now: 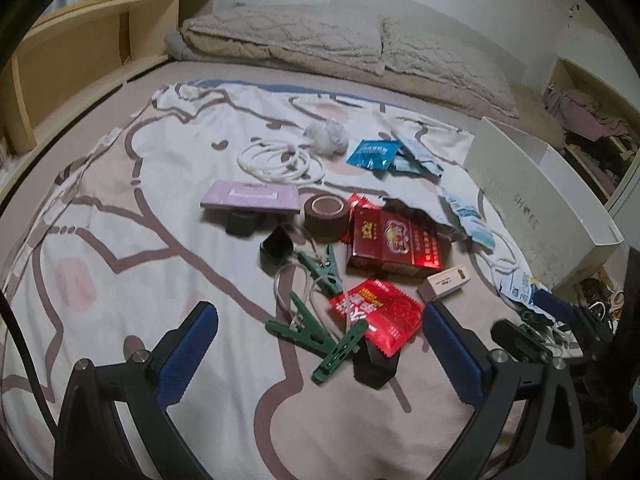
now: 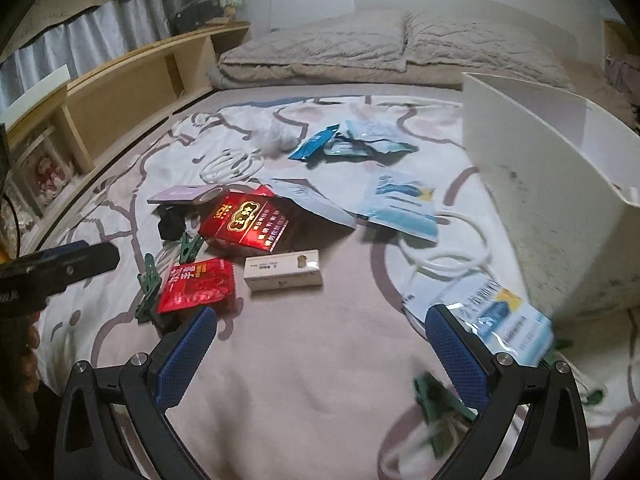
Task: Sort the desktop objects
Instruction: 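Lower the right tool toward the small white box while the left tool approaches the black clip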
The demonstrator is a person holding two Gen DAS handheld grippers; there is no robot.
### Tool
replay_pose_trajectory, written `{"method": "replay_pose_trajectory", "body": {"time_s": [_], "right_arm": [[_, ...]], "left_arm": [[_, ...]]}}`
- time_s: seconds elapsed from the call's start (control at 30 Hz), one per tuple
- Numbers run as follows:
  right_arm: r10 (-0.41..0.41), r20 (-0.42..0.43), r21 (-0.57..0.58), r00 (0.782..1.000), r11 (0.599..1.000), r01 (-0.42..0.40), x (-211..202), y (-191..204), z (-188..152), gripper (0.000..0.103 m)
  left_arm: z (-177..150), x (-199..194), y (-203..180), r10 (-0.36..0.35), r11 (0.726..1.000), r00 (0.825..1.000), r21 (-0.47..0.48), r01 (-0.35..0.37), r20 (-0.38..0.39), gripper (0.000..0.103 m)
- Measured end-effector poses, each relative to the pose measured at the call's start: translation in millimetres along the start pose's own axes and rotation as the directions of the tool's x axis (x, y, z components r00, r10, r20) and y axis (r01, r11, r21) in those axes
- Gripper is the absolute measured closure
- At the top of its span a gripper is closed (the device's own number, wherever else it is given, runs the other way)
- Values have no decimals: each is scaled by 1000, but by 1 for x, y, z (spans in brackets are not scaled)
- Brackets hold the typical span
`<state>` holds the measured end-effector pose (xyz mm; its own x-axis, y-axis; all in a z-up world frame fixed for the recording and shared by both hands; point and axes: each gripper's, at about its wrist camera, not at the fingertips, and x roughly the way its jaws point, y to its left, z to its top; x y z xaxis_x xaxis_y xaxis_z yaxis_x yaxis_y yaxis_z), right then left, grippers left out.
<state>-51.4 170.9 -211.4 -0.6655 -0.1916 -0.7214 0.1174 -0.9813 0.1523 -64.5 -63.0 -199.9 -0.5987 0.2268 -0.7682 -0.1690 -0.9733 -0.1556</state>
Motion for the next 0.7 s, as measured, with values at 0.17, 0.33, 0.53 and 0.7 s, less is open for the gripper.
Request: {"method": "replay_pose_trajectory", "body": {"time_s": [0.17, 0.33, 0.53, 0.7], "right_arm": [[4, -13, -20, 1000, 1000, -4, 16, 6, 13, 0], [16, -30, -7, 999, 1000, -16, 32, 10, 24, 0], [20, -52, 24, 998, 1000, -19, 48, 11, 34, 22], [56, -87, 33, 995, 998, -53, 64, 11, 36, 42]], "left_arm": [[-3, 1, 3, 7, 1000, 1000, 2, -7, -10, 0], [-8, 8, 3, 0, 1000, 998, 11, 0, -57, 0], [-9, 10, 2, 7, 1000, 998, 13, -7, -64, 0], [-10, 12, 0, -10, 1000, 997, 20, 12, -77, 0]]}}
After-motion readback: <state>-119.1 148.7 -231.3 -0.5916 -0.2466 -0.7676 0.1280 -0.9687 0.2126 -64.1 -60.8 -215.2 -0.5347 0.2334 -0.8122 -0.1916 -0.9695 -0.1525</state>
